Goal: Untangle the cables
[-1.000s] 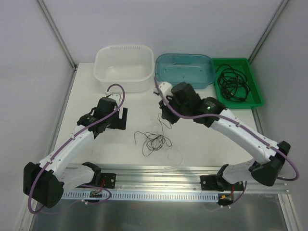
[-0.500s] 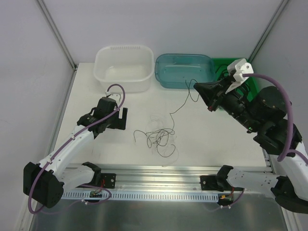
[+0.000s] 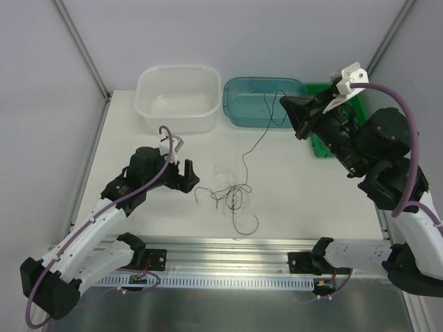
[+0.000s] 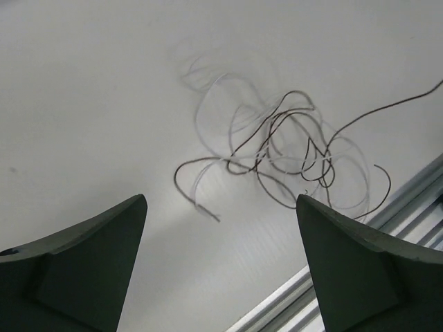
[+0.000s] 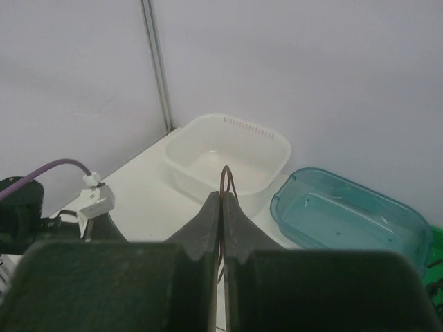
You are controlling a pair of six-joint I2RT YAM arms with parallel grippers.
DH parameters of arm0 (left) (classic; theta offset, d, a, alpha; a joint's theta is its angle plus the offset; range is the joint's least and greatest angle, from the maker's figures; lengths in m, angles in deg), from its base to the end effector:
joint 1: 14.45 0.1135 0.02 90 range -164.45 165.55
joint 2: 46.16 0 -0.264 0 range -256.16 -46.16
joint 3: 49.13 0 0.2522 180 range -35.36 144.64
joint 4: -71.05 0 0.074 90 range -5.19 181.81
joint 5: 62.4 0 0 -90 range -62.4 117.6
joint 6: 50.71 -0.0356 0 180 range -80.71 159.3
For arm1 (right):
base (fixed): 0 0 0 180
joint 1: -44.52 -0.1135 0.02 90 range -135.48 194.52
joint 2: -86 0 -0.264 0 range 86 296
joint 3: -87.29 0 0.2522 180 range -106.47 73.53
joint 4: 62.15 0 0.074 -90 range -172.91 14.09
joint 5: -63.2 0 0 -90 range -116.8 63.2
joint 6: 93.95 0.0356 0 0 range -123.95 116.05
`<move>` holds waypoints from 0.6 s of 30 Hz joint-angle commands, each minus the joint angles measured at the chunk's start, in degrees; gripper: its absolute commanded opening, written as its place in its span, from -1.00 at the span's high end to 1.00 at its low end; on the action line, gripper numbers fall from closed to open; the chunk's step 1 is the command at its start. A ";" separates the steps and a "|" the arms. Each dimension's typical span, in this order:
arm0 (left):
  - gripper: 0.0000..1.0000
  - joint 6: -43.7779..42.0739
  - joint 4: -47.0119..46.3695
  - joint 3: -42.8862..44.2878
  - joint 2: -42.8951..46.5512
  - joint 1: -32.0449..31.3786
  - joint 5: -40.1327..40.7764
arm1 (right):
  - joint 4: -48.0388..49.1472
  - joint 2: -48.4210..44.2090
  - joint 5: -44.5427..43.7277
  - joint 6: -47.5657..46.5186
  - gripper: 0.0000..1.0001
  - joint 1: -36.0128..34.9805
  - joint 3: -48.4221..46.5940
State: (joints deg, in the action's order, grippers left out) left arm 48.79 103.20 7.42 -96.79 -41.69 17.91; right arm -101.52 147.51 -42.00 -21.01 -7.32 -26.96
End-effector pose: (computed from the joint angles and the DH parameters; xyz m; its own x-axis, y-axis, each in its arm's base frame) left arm 0.1762 -0.0974 0.2954 -0.4842 0.0663 -0.8724 0.5125 0.8296 -0.2214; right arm 0.1014 0.1139 0.5713 0.3130 -0.0599 -0.9479 -0.5328 0.8151 -0.2275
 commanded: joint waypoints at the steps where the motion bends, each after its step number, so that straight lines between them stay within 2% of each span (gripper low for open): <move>1: -0.81 0.45 -15.20 -3.04 4.48 -9.70 -3.26 | 2.58 -0.17 -0.44 -1.05 0.99 -0.11 -2.17; 4: -0.81 -4.12 -25.75 -6.64 4.14 -19.30 1.68 | 2.93 -0.61 0.08 0.09 0.99 -0.11 -0.50; 7: -0.81 -4.84 -35.92 -9.81 0.11 -22.40 3.97 | 3.72 -1.22 1.48 2.11 0.99 -0.11 0.73; 11: -0.80 -8.43 -47.64 -11.15 -8.75 -29.94 9.06 | 4.95 -1.84 3.33 4.49 0.99 -0.11 1.87; 12: -0.80 -8.96 -49.23 -10.88 -10.61 -30.84 12.47 | 5.04 -1.93 3.60 5.01 0.99 -0.11 2.48; 15: -0.80 -12.22 -54.85 -8.87 -17.82 -32.69 15.83 | 5.56 -2.19 5.09 6.68 0.99 -0.11 3.19; 18: -0.80 -13.10 -59.43 -6.14 -24.41 -33.31 16.64 | 5.04 -2.19 6.76 8.00 0.99 -0.11 3.63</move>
State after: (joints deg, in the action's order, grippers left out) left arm 39.07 55.90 -2.35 -117.47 -74.48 30.15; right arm -100.08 146.57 -37.89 -15.91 -7.34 -23.22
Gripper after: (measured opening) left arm 0.901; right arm 0.018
